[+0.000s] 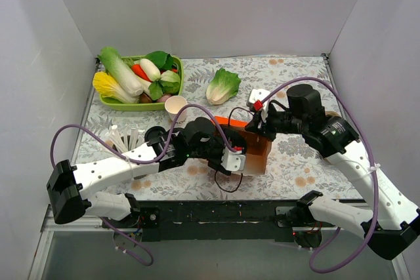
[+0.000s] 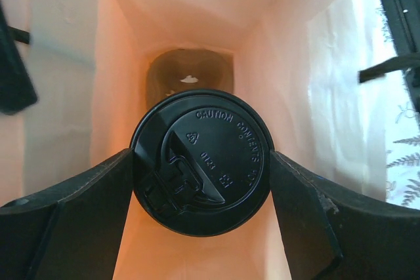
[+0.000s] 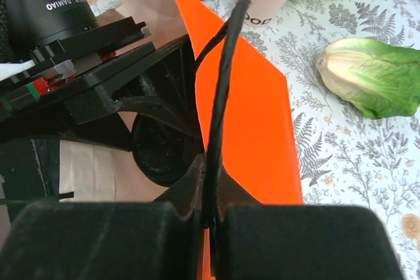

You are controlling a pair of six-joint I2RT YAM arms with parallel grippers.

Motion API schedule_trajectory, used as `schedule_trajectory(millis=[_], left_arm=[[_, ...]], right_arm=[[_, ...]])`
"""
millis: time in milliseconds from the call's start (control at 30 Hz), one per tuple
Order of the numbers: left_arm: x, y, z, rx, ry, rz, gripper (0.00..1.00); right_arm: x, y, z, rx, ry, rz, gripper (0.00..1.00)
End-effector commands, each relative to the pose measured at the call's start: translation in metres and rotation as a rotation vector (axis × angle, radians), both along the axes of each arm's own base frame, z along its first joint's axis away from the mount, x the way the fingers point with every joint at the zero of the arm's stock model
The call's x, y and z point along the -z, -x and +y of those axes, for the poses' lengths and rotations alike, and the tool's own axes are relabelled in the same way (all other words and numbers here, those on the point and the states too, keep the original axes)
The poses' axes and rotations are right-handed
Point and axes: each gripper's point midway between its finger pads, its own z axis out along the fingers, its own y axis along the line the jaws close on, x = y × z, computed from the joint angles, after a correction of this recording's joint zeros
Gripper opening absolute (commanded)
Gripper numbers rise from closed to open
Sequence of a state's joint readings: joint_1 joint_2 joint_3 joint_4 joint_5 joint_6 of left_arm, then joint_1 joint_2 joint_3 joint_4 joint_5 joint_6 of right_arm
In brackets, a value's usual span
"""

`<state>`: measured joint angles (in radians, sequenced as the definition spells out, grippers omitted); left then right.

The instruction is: Pack the takeout coffee

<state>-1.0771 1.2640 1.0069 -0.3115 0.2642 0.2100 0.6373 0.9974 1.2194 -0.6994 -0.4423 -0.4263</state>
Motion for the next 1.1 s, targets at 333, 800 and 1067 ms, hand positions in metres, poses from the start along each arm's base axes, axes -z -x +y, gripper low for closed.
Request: schedule_trajectory(millis=[333, 800, 1067], left_arm=[[-0.011, -0.010, -0.009, 0.078, -0.040, -0.162, 0.00], [-0.002, -0.029, 0.000, -0.014, -0.121, -0.188, 0.00], [-0.015, -0.041, 0.005, -0.082, -0.158, -0.191, 0.00]], right_arm=[[-0.002, -0.009, 0.012, 0.046, -0.083, 0.034, 0.01], [-0.006, 0.009, 0.018, -0.062, -0.095, 0.087, 0.01], [-0.004, 0.022, 0.021, -0.100, -0.114, 0.177, 0.01]])
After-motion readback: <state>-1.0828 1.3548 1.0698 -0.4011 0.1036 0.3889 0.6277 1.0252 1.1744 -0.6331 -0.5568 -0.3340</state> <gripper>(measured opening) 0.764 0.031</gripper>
